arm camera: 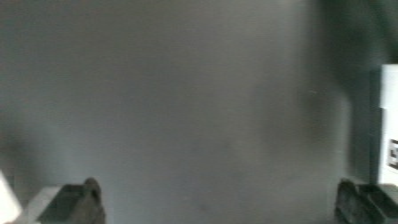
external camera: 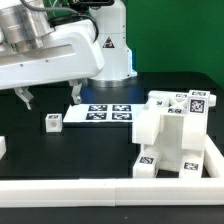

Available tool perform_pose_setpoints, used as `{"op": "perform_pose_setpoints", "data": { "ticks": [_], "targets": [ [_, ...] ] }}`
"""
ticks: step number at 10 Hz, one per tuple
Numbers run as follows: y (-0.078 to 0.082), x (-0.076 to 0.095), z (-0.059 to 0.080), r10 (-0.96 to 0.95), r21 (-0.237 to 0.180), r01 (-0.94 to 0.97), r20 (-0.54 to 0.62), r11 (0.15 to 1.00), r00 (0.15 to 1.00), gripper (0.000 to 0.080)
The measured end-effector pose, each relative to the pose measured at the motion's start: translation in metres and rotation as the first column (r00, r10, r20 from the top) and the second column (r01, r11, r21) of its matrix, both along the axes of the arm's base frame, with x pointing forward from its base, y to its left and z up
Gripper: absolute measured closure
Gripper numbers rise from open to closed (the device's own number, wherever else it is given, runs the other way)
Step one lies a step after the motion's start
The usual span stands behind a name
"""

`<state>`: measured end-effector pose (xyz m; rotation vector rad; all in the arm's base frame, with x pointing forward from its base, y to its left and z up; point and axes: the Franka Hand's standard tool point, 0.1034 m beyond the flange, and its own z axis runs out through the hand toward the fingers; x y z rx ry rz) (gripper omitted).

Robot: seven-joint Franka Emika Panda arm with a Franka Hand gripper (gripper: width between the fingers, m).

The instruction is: Assemble chair

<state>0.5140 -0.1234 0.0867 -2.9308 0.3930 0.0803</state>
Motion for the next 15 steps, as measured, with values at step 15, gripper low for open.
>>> {"op": "perform_pose_setpoints", "data": {
  "ticks": [15],
  "targets": [
    [-0.012,-0.072,-0.047,0.188,-0.14,-0.178,0.065,0.974,0.98,0.015]
  ]
}}
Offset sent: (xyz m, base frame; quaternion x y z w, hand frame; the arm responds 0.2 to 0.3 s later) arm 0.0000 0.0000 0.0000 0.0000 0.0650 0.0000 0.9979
